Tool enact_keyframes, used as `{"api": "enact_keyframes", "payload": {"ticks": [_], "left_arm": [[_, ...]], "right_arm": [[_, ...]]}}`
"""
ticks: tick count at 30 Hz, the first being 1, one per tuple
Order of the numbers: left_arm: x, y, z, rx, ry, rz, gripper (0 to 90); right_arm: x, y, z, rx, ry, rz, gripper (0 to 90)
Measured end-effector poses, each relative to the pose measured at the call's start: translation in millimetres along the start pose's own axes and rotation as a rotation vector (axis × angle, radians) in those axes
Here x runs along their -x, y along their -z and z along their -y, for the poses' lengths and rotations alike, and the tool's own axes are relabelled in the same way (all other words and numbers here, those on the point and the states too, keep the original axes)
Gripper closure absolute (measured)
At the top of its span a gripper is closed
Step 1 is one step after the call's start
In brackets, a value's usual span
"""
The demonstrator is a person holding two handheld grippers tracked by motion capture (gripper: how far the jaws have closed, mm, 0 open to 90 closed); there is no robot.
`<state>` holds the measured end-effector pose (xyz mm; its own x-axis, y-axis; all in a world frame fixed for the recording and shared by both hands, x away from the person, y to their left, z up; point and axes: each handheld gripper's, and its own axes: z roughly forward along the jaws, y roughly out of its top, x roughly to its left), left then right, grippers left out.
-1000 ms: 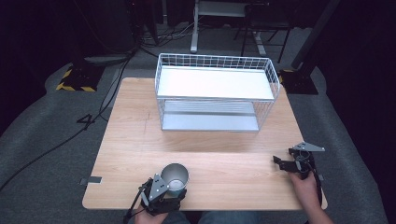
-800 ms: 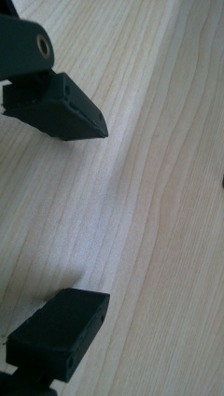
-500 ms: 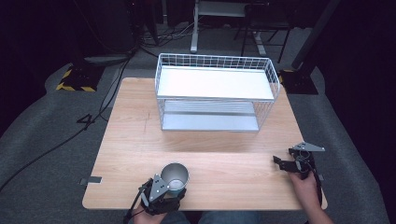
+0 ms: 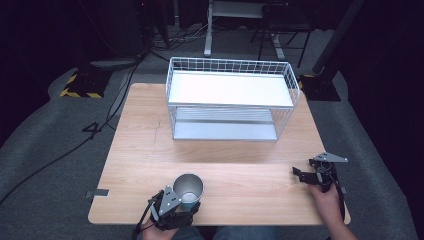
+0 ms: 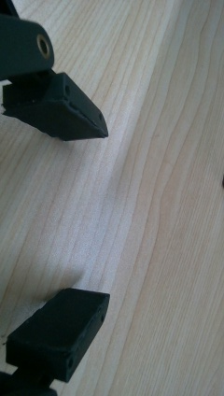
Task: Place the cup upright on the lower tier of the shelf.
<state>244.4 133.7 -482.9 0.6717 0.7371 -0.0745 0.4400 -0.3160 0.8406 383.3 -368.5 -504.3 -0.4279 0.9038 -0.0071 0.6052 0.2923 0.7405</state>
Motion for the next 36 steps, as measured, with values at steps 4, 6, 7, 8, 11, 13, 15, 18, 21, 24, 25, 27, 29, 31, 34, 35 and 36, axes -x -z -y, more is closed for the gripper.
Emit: {"api": "enact_keyframes", "payload": {"ticks": [4, 6, 7, 8, 11, 13, 15, 18, 21, 24, 25, 27, 29, 31, 34, 35, 36], "left_arm": [[0.9, 4.6, -9.3, -0.012, -0.016, -0.003, 22.8], [-0.1, 6.2, -15.7, -0.008, -0.017, -0.002, 22.8], [-0.1, 6.2, -15.7, -0.008, -0.017, -0.002, 22.8], [-0.7, 6.0, -17.8, -0.005, -0.017, 0.001, 22.8], [-2.9, 4.3, -26.0, 0.002, -0.014, 0.012, 22.8], [-3.3, 3.8, -28.1, 0.007, -0.009, 0.014, 22.8], [-4.8, 2.7, -32.6, 0.013, -0.006, 0.018, 22.8], [-6.7, 0.1, -40.1, 0.014, 0.005, 0.022, 22.8], [-10.0, -2.4, -47.8, 0.023, 0.028, 0.036, 22.8], [-13.7, -5.1, -56.1, 0.039, 0.051, 0.046, 22.8], [-15.4, -7.0, -62.0, 0.044, 0.055, 0.048, 22.8], [-16.4, -8.0, -64.9, 0.045, 0.054, 0.047, 22.8], [-19.4, -11.6, -73.2, 0.046, 0.051, 0.049, 22.8], [-20.3, -13.2, -75.8, 0.045, 0.050, 0.051, 22.8], [-22.6, -19.3, -83.4, 0.043, 0.044, 0.046, 22.8], [-23.1, -21.3, -85.9, 0.040, 0.040, 0.045, 22.8], [-23.9, -25.9, -90.8, 0.039, 0.033, 0.044, 22.8]], "right_arm": [[0.2, -0.1, -0.1, -0.005, -0.002, 0.005, 16.0], [-0.1, -0.1, -0.1, -0.005, -0.004, 0.007, 16.0], [-0.1, -0.1, -0.1, -0.005, -0.004, 0.007, 16.0], [-0.3, -0.1, -0.1, -0.005, -0.005, 0.008, 16.0], [-0.8, -0.1, -0.1, -0.005, -0.009, 0.010, 16.0], [-0.9, -0.1, -0.1, -0.005, -0.010, 0.011, 16.0], [-0.9, -0.1, -0.1, -0.005, -0.010, 0.011, 16.0], [-1.1, -0.1, -0.1, -0.005, -0.011, 0.013, 16.0], [-1.2, -0.2, -0.1, -0.005, -0.011, 0.015, 16.0], [-1.5, -0.3, -0.2, -0.005, -0.014, 0.017, 16.0], [-1.5, -0.3, -0.2, -0.004, -0.014, 0.017, 16.0], [-1.4, -0.2, -0.2, -0.006, -0.014, 0.016, 16.0], [-1.4, -0.2, -0.2, -0.005, -0.014, 0.016, 16.0], [-1.5, -0.3, -0.3, -0.006, -0.015, 0.016, 16.0], [-1.6, -0.4, -0.2, -0.005, -0.016, 0.016, 16.0], [-1.6, -0.3, -0.3, -0.005, -0.015, 0.018, 16.0], [-1.6, -0.3, -0.2, -0.005, -0.016, 0.018, 16.0]]}}
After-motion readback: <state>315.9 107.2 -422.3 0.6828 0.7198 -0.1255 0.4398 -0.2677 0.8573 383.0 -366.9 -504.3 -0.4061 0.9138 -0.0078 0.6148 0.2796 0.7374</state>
